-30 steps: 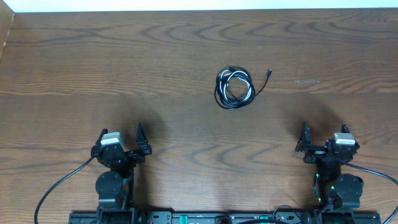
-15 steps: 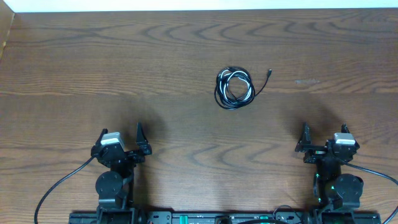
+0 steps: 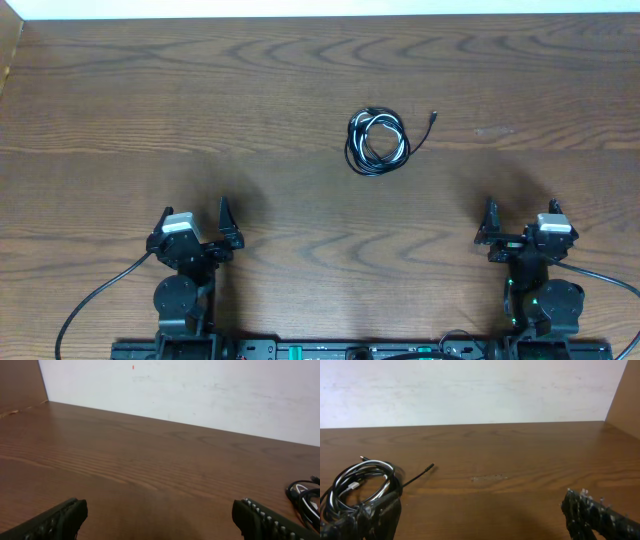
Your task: Untangle cables
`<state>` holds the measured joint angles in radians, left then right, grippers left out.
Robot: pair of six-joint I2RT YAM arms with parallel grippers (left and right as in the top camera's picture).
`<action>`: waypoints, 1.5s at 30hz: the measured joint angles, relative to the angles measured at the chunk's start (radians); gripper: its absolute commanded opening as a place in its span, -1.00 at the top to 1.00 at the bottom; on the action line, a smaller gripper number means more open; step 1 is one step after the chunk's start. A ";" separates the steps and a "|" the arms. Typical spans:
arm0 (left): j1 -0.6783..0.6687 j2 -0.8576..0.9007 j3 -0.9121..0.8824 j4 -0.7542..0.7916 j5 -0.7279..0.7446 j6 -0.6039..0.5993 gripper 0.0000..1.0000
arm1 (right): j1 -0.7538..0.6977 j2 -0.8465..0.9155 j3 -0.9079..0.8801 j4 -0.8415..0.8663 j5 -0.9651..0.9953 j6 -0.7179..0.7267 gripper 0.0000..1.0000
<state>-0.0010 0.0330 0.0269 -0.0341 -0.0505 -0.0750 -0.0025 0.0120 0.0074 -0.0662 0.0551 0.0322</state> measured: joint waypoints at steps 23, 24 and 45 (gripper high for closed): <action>0.000 0.000 0.000 0.000 0.000 0.000 -0.96 | 0.000 0.000 0.000 0.000 0.000 0.000 -0.99; 0.000 0.000 0.000 0.000 0.000 0.000 -0.96 | 0.000 0.000 0.000 0.000 0.000 0.000 -0.98; 0.000 0.005 0.272 -0.292 0.235 -0.004 -0.95 | 0.000 0.000 0.000 0.000 -0.001 0.000 -0.98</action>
<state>-0.0010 0.0383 0.2985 -0.3260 0.1844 -0.0788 -0.0025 0.0120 0.0074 -0.0666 0.0544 0.0322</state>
